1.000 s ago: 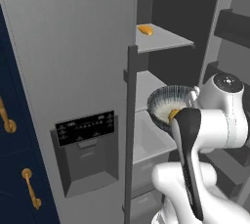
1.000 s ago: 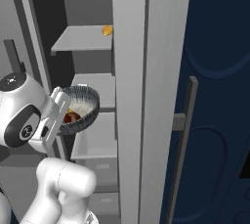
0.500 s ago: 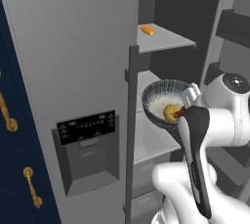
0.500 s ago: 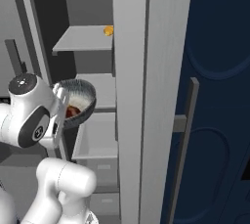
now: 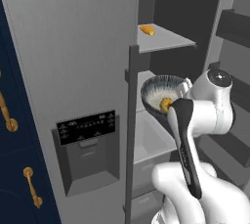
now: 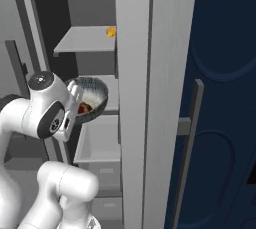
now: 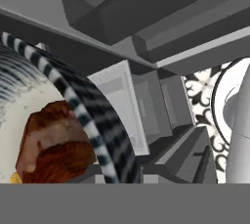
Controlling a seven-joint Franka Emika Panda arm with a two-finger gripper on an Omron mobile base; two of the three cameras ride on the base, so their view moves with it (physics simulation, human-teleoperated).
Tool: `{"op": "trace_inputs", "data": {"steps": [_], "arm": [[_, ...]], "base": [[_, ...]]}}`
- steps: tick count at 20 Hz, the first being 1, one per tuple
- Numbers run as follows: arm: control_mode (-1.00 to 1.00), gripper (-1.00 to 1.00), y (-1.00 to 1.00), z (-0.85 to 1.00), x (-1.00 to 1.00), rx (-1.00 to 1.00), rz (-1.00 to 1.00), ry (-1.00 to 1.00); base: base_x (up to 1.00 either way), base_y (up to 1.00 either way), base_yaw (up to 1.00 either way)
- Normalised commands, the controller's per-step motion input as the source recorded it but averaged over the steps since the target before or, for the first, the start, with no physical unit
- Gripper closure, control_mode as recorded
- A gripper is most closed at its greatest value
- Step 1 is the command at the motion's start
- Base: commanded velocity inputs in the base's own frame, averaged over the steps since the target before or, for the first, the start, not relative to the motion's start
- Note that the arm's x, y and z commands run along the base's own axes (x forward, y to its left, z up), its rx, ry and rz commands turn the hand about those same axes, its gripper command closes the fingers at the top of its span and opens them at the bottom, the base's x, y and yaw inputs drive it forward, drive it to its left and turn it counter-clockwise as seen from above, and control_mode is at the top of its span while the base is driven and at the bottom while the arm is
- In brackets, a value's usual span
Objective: Pick the chicken drumstick and squash from their plates and place them in the bowl. Then put the bowl in the fridge.
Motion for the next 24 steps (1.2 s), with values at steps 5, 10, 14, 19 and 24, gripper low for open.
{"op": "trace_inputs", "data": {"steps": [5, 10, 14, 19, 24], "arm": [[-1.0, 1.0, 0.0, -0.23, 0.62, 0.17, -0.02, 0.0], [-1.0, 1.0, 0.0, -0.27, 0.87, 0.03, 0.01, 0.0], [-1.0, 1.0, -0.13, -0.41, 0.59, 0.02, 0.0, 0.0], [-1.0, 1.0, -0.16, -0.02, 0.46, 0.02, -0.01, 0.0], [-1.0, 1.0, 0.0, -0.05, 0.45, 0.0, 0.0, 0.01]], "base": [[0.0, 0.0, 0.0], [0.0, 0.0, 0.0], [0.0, 0.0, 0.0], [0.0, 0.0, 0.0], [0.0, 0.0, 0.0]]}}
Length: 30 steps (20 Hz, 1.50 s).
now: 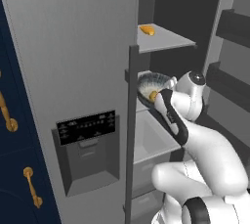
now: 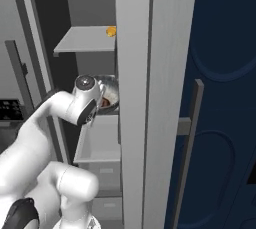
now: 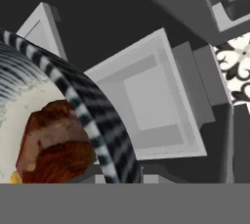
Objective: Pick the chicken drumstick and squash from their plates and place them in the bowl. Then put the bowl in the fridge.
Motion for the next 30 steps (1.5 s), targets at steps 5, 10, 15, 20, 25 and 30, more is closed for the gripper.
{"op": "trace_inputs", "data": {"steps": [5, 10, 15, 20, 25, 30], "arm": [[-1.0, 1.0, 0.0, -0.12, 0.39, 0.0, 0.0, 0.02], [-1.0, 1.0, -0.03, -0.12, 0.24, 0.0, 0.0, 0.0], [-1.0, 1.0, -0.06, -0.14, 0.43, 0.0, 0.0, 0.07], [-1.0, -1.0, 0.0, 0.0, 0.26, 0.0, 0.0, 0.09], [-1.0, -1.0, 0.0, 0.0, 0.05, 0.0, 0.0, -0.02], [-1.0, -1.0, 0.0, 0.01, -0.11, 0.0, 0.0, -0.23]], "base": [[0.0, 0.0, 0.0], [0.0, 0.0, 0.0], [0.0, 0.0, 0.0], [0.0, 0.0, 0.0], [0.0, 0.0, 0.0], [0.0, 0.0, 0.0]]}}
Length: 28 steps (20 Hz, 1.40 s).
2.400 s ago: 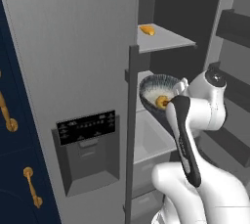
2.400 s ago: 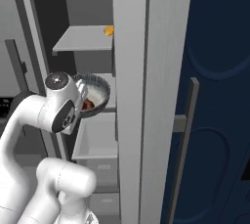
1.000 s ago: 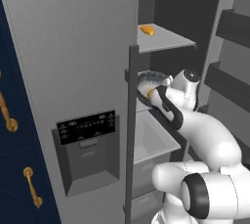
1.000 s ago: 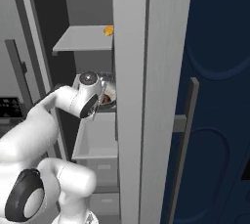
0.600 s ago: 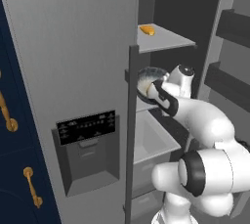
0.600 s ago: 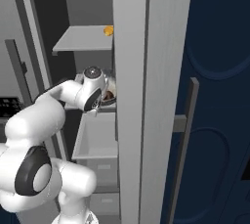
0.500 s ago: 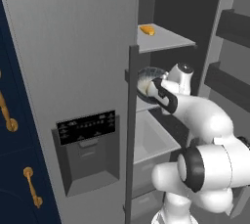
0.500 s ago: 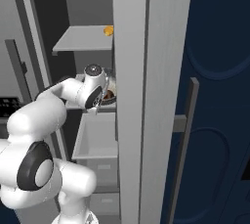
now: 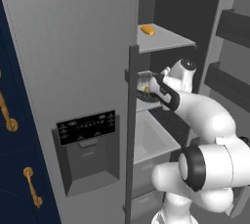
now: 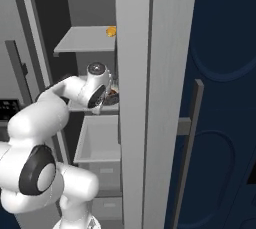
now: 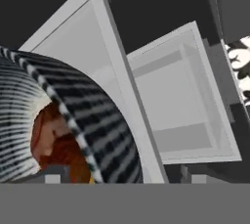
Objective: Pick the chicken drumstick and squash from their plates and place them in the bowl. Then put the bowl in the fridge.
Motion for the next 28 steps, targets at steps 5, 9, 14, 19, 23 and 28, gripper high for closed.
{"op": "trace_inputs", "data": {"steps": [5, 9, 14, 19, 23, 28], "arm": [[-1.0, -1.0, 0.06, 0.08, -0.21, -0.03, 0.0, -0.27], [-1.0, -1.0, 0.03, 0.47, -0.42, -0.07, 0.0, -0.25], [-1.0, -1.0, 0.01, 0.61, -0.97, -0.03, 0.0, -0.24], [-1.0, -1.0, 0.08, 0.75, -0.95, -0.01, -0.01, -0.05], [-1.0, -1.0, 0.03, 0.68, -0.75, -0.02, -0.03, 0.0], [-1.0, -1.0, 0.0, 0.77, -0.34, 0.0, 0.0, 0.06]], "base": [[0.0, 0.0, 0.0], [0.0, 0.0, 0.0], [0.0, 0.0, 0.0], [0.0, 0.0, 0.0], [0.0, 0.0, 0.0], [0.0, 0.0, 0.0]]}}
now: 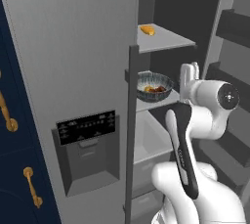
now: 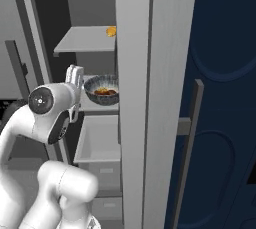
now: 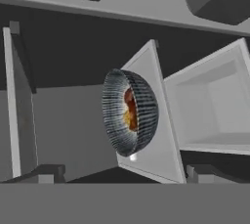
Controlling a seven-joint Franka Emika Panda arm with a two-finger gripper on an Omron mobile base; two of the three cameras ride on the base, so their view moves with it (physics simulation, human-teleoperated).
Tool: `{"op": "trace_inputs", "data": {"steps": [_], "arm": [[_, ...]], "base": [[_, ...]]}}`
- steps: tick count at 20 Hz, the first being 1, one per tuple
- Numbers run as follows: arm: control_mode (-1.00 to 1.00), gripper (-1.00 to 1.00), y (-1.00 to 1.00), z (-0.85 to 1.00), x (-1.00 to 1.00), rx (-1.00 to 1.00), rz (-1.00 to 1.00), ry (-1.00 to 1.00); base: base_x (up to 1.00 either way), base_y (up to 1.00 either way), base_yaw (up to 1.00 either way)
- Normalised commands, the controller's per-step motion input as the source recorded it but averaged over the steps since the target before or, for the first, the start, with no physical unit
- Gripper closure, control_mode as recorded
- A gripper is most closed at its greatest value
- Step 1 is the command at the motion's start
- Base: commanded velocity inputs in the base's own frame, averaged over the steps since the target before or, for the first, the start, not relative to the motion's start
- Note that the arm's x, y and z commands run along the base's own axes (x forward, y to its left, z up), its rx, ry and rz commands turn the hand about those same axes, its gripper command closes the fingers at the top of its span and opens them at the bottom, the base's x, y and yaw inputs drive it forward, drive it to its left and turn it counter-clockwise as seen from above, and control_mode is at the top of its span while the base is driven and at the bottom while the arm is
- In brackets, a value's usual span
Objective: Pick the chicken drumstick and squash from their plates and place them in the bowl. Then put the bowl in the fridge.
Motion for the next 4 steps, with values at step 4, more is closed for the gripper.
{"op": "trace_inputs", "data": {"steps": [4], "arm": [[-1.0, -1.0, 0.05, 0.48, -0.09, -0.01, 0.0, 0.06]], "base": [[0.0, 0.0, 0.0]]}}
